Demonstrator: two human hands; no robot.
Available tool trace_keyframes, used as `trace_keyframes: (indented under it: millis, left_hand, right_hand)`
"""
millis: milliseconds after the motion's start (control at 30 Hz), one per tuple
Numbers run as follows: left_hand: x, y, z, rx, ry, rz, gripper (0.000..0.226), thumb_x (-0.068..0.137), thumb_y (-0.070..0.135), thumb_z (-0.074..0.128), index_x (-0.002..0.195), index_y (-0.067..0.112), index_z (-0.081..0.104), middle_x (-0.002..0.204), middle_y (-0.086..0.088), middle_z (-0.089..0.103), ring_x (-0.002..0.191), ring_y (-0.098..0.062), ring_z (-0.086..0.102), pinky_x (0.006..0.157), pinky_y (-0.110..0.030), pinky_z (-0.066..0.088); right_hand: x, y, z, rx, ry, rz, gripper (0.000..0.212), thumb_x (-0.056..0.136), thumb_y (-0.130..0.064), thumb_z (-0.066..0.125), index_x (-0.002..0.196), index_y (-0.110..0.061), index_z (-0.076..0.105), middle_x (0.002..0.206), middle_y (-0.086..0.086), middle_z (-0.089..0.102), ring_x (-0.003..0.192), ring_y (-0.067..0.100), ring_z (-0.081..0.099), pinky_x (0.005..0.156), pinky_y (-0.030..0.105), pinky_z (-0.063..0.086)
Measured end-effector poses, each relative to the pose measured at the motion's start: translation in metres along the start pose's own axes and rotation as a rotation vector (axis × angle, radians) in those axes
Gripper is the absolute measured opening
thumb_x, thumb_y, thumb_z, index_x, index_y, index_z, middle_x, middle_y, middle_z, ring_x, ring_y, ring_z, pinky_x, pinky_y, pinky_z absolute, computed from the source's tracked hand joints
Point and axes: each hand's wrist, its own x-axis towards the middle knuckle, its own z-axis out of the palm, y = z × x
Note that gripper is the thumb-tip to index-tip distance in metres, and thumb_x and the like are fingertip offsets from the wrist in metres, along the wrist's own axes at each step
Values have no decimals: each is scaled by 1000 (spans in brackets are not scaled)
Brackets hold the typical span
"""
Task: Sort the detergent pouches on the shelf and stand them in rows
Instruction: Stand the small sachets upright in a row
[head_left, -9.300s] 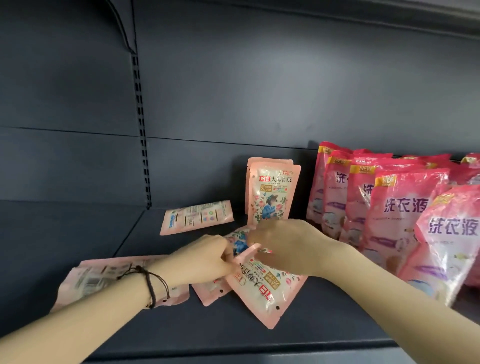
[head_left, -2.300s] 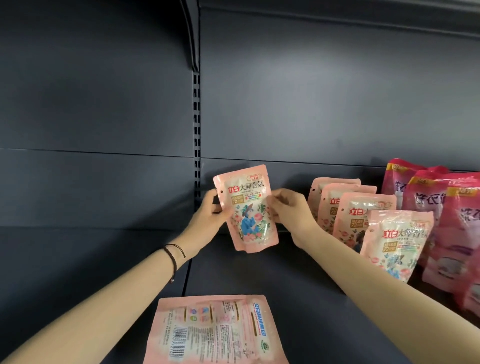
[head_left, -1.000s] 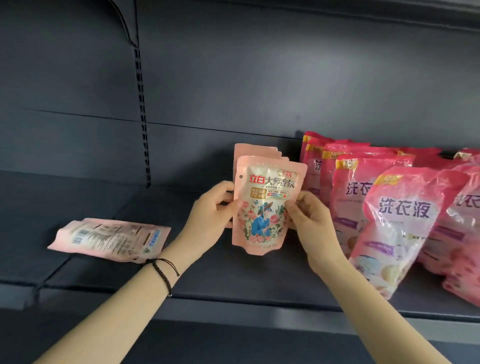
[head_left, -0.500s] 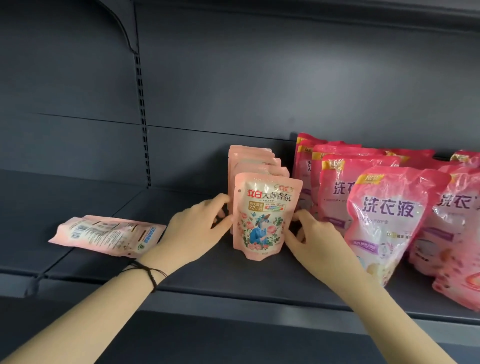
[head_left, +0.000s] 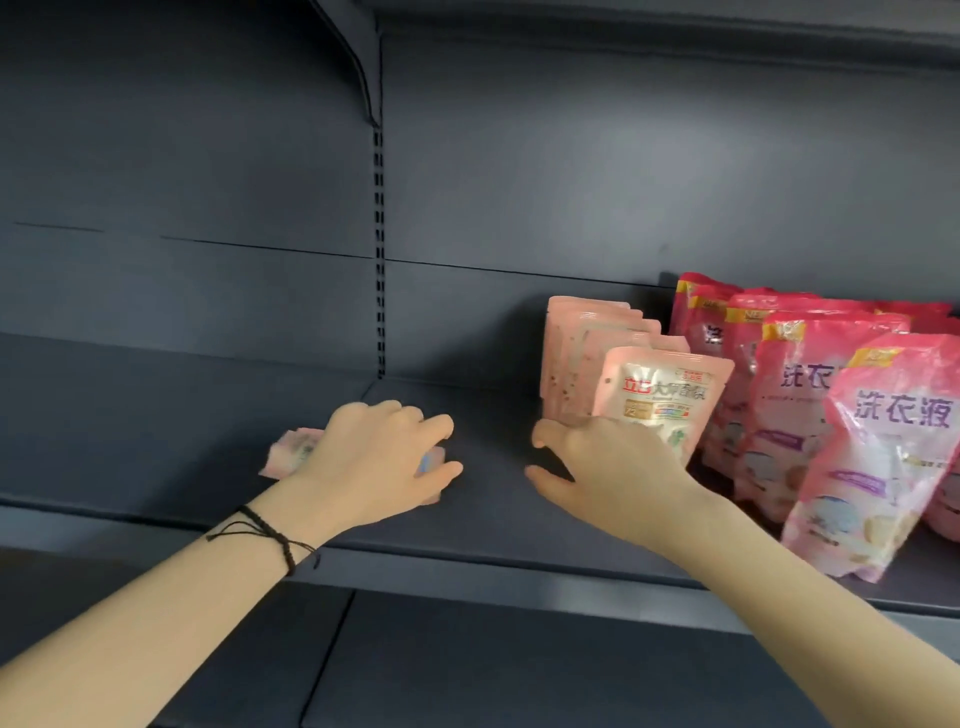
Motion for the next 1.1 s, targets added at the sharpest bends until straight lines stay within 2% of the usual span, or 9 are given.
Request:
trace_keyframes:
  millis: [133,267,367,533,667,800,900,1000,1100]
  left_hand:
    - [-37,-67,-1,-3,-48,50,45,86,66,33,108,33,55,86,11,60,84,-11,55,67,-30,46]
    - [-61,-124,2,-46,-145,125,50,84,67,41,121,37,54,104,14,59,94,-8,53,76,-30,47]
    - [-65,-141,9,-85,-139,189,49,86,59,53,129,36,50,116,15,56,101,-8,51,81,-26,43]
    - [-63,-141,19,-135,19,258,22,86,40,64,99,23,65,100,9,65,91,-13,61,75,-31,49]
    - [-65,-139,28,-213,70,189,21,89,34,61,99,19,70,95,7,72,84,-14,66,69,-31,54]
    - [-68,-143,33,-347,88,73,32,93,38,48,106,20,70,97,8,73,81,-15,68,68,-32,54]
    - [-64,-145,34,-358,115,46,28,91,33,60,113,18,69,106,7,72,94,-15,67,79,-34,52]
    - [-50,-135,29,-428,124,1,42,87,42,63,123,21,62,117,8,67,107,-13,61,88,-32,46]
    - [-33,-115,19,-606,180,-77,38,87,46,60,121,32,57,110,13,66,97,-8,61,75,-29,51]
  right_hand:
    - [51,-51,14,-41,-40,-86,38,95,-49,41,117,-20,53,101,-1,58,85,24,61,55,29,35]
    - [89,-95,23,-31,-66,-154,38,94,-51,42,117,-22,53,102,-1,58,90,24,60,60,30,37]
    - [102,-126,32,33,-81,-199,45,91,-59,44,121,-27,52,103,-3,58,89,23,60,62,30,38]
    - [106,-145,46,44,-68,-170,51,87,-60,51,127,-29,45,103,-4,58,90,21,59,61,29,38]
    - [102,-136,47,75,-23,-105,41,87,-45,55,124,-29,48,108,-8,59,94,18,59,60,28,43]
    - [95,-117,46,106,61,-2,17,93,-35,52,105,-27,61,98,-8,64,90,17,61,61,28,42]
    - [96,-109,42,104,107,38,22,96,-39,50,98,-23,66,92,-6,66,85,22,62,64,29,39]
    - [107,-105,30,91,210,60,23,95,-37,53,93,-20,69,87,-3,68,82,23,62,65,30,41]
    - [120,-103,13,80,312,-7,19,92,-29,62,83,-15,72,79,1,69,75,27,63,71,33,47]
